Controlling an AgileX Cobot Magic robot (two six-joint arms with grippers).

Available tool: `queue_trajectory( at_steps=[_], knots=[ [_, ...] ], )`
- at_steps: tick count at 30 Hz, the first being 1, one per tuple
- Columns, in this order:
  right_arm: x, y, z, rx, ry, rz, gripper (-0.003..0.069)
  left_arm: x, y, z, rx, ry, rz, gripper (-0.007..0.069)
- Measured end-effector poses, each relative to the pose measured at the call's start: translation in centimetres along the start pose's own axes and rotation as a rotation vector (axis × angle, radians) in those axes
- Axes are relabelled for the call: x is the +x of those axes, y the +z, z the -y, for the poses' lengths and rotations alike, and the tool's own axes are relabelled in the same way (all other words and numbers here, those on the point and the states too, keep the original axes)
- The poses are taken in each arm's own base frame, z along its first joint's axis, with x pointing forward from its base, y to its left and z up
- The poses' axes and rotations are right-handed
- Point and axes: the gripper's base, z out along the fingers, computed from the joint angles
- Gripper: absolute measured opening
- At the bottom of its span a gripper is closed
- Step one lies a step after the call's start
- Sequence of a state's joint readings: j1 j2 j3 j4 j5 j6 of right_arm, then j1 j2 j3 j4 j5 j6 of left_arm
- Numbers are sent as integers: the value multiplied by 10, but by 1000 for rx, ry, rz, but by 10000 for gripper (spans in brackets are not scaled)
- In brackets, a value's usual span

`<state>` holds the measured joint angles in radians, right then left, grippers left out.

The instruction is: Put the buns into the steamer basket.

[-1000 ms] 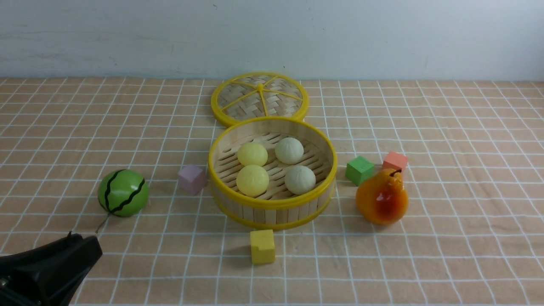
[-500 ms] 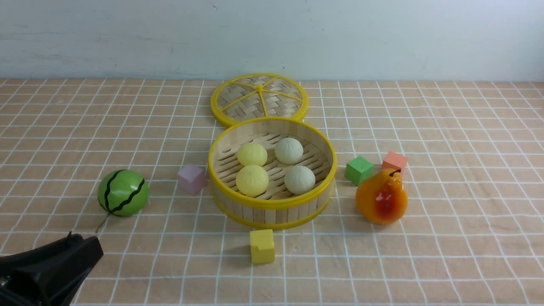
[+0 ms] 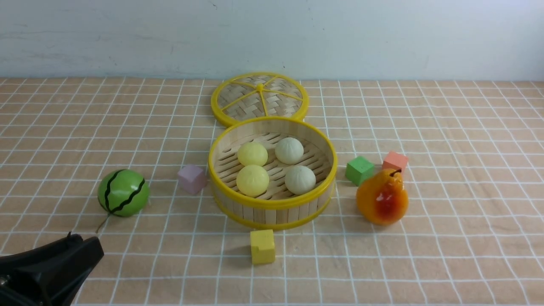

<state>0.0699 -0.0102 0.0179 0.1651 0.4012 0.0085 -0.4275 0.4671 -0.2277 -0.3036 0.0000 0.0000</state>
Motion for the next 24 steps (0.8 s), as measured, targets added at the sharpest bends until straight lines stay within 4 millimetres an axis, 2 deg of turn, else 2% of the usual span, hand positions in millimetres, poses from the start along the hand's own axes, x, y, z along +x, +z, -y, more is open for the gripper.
queue_trajectory(
  at_steps=[24],
  knots=[
    [0, 0, 0, 0, -1, 0, 15, 0, 0, -1, -2, 0, 15, 217]
  ],
)
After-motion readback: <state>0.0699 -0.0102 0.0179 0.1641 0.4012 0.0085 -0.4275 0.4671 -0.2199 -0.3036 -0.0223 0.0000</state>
